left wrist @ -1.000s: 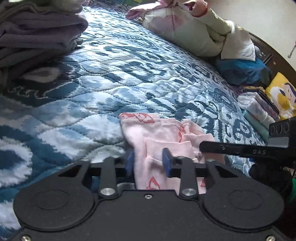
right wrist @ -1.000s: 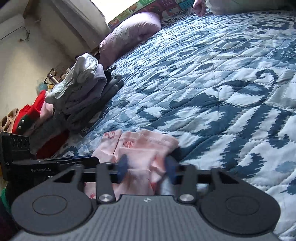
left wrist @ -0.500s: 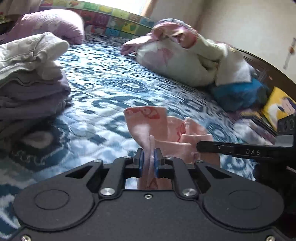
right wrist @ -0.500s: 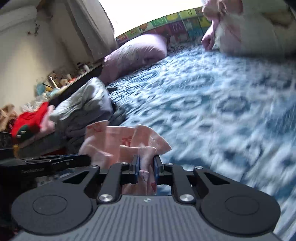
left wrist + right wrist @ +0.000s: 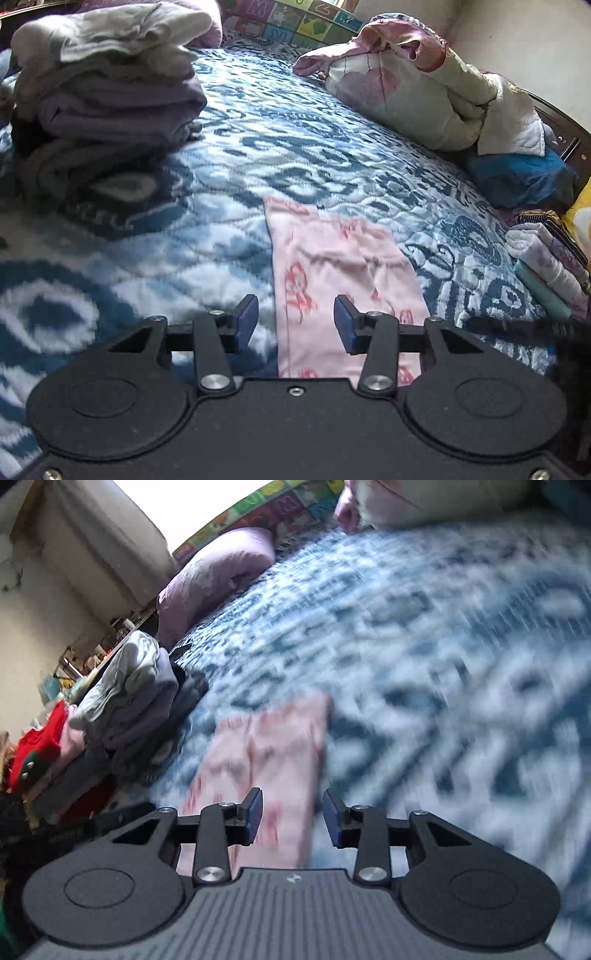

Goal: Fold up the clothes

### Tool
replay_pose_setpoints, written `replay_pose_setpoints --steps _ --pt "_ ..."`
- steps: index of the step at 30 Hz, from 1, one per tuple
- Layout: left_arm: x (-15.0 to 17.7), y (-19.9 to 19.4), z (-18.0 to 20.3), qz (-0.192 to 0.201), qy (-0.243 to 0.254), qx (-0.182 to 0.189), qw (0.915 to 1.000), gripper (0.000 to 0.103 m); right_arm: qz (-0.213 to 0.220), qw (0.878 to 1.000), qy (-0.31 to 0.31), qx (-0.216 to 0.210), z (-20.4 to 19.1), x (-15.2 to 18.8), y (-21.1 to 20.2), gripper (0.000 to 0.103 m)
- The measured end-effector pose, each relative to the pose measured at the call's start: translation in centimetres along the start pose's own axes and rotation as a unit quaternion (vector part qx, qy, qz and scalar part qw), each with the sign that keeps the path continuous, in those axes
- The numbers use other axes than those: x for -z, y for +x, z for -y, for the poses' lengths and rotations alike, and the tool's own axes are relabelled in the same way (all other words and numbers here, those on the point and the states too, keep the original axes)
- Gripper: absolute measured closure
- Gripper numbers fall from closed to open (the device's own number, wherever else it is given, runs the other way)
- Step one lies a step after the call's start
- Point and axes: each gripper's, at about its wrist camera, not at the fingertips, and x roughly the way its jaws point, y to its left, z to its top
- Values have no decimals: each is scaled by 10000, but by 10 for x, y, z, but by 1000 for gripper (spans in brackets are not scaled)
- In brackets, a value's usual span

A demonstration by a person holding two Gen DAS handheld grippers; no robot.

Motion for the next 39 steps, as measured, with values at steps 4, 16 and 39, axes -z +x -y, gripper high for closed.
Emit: replay_pose_setpoints --steps 4,16,39 --pt "-4 5 4 -30 4 8 10000 61 -36 9999 62 -113 15 35 -18 65" --pt "-34 53 26 -235 860 -353 9954 73 467 9978 -466 -58 7 61 -20 62" --pt "-48 21 63 -138 1650 -893 9822 102 375 9951 -896 -184 -14 57 -12 33"
